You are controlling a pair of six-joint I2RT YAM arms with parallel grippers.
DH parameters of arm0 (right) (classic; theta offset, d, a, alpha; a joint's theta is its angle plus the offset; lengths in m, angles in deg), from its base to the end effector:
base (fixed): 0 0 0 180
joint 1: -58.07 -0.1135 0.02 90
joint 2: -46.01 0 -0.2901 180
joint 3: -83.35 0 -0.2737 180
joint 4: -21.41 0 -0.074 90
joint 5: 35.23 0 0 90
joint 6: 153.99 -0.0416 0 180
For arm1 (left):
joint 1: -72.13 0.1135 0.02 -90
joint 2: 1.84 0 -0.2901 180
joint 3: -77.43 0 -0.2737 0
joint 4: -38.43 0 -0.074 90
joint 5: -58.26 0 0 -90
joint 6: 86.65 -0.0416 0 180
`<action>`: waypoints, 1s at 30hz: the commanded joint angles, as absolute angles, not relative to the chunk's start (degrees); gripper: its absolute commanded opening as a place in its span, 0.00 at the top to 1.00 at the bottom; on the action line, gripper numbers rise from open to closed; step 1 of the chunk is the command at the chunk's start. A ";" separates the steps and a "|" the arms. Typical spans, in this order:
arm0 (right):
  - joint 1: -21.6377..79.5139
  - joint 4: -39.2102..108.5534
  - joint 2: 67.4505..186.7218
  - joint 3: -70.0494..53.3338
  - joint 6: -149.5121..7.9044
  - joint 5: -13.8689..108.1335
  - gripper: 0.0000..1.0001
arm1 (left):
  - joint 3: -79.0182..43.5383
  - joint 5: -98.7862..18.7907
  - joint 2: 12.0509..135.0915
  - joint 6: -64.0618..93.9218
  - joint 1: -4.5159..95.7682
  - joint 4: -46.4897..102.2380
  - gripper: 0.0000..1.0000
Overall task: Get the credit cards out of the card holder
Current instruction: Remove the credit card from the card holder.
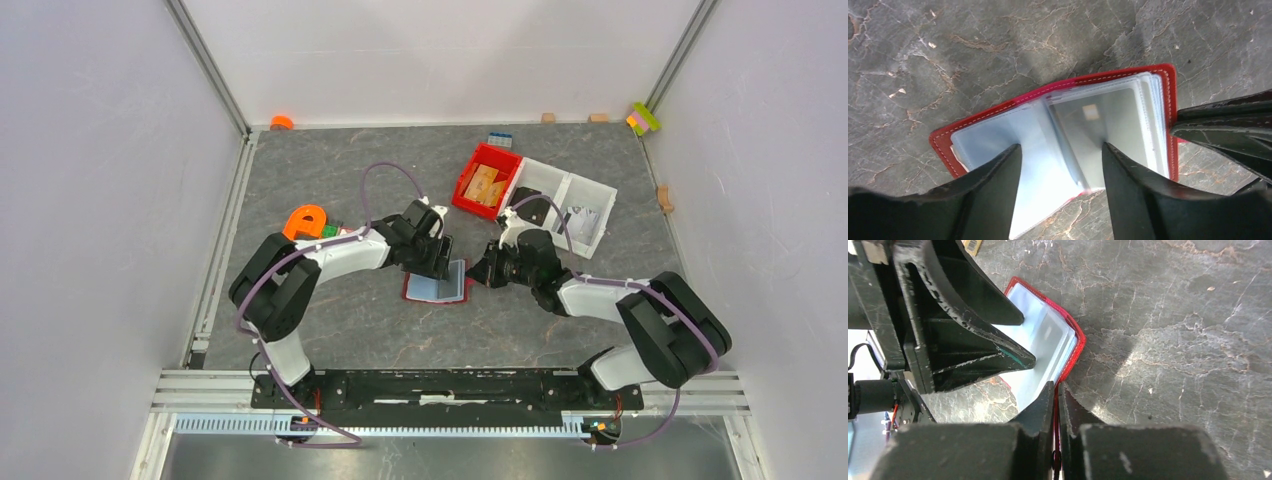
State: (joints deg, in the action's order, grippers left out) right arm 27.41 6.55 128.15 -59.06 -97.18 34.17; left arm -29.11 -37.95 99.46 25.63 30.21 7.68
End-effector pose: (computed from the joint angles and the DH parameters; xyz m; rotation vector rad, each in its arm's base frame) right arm 0.2278 0.1521 0.1529 -0.1850 2.2214 1.0229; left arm 0.2790 -0.2565 0.1717 0.4983 2.6389 -0.5246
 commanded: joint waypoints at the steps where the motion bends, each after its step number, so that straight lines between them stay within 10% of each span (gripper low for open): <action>1: 27.08 5.52 128.49 -57.62 -97.45 33.07 0.96 | -30.71 -35.16 98.12 25.93 30.47 7.05 0.25; 11: 27.04 4.29 125.67 -58.76 -98.10 32.48 1.00 | -28.89 -34.42 100.71 25.11 30.38 3.93 0.05; 24: 27.04 4.43 122.55 -59.45 -97.99 32.80 1.00 | -23.21 -28.04 108.69 23.24 30.21 -5.10 0.59; 30: 27.04 5.24 122.53 -59.23 -97.42 33.54 1.00 | -22.60 -28.24 110.07 23.07 30.20 -5.76 0.66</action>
State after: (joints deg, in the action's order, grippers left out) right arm 26.97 6.74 124.05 -59.28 -98.18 33.41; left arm -21.05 -28.80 104.77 25.02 30.17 -2.70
